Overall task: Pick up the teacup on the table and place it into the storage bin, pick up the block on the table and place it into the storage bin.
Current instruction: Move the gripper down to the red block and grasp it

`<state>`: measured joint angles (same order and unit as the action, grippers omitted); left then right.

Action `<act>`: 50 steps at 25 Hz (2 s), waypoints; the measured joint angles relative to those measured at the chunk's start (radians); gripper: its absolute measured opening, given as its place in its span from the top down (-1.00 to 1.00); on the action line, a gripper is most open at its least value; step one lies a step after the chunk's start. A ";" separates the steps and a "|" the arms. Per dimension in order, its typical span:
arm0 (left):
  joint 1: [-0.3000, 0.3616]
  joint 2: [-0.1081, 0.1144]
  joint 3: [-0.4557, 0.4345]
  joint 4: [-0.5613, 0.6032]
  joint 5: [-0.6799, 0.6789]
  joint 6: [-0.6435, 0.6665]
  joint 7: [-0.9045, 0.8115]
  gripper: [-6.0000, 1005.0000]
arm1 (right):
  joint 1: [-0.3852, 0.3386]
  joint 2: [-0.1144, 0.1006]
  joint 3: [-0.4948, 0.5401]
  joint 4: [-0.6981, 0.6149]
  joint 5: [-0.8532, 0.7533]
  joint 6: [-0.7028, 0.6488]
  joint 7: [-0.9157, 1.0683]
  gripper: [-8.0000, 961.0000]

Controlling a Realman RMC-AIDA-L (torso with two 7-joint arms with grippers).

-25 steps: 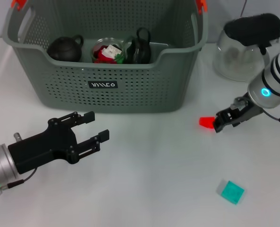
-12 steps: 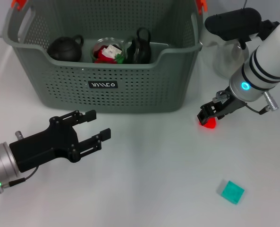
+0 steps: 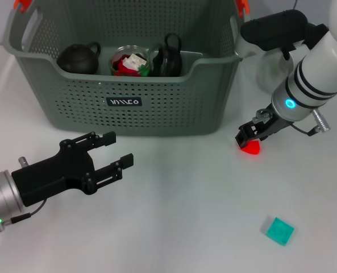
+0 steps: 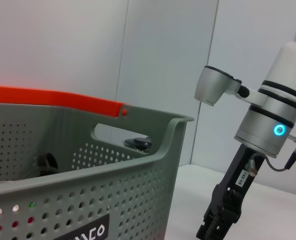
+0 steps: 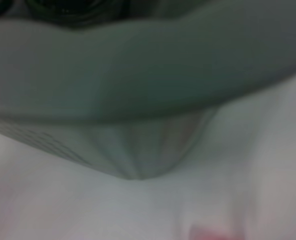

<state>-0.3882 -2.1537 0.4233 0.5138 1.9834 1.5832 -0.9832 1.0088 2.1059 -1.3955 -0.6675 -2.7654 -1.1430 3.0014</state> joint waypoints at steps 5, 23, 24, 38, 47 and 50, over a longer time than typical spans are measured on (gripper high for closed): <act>0.000 0.000 0.000 0.000 0.000 -0.005 0.000 -0.29 | 0.002 -0.001 -0.013 -0.007 0.001 0.005 -0.017 -0.06; 0.002 0.000 -0.003 0.002 0.000 -0.002 0.000 -0.29 | -0.032 -0.003 -0.083 0.006 0.105 0.085 -0.091 -0.06; 0.001 0.000 -0.003 0.002 0.000 -0.002 0.000 -0.29 | -0.034 -0.004 -0.083 0.003 0.105 0.080 -0.089 -0.06; 0.003 0.000 -0.004 0.001 0.000 0.000 0.000 -0.29 | -0.082 -0.006 -0.079 -0.103 0.104 -0.072 -0.062 -0.06; 0.003 0.000 -0.012 0.000 0.000 0.001 0.000 -0.29 | -0.150 -0.006 -0.078 -0.208 0.053 -0.161 -0.053 -0.06; 0.002 0.000 -0.012 0.000 0.000 0.001 0.000 -0.29 | -0.164 -0.007 -0.075 -0.230 0.033 -0.150 -0.057 -0.06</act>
<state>-0.3865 -2.1537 0.4110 0.5139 1.9834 1.5844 -0.9832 0.8444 2.0990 -1.4702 -0.8974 -2.7319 -1.2925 2.9441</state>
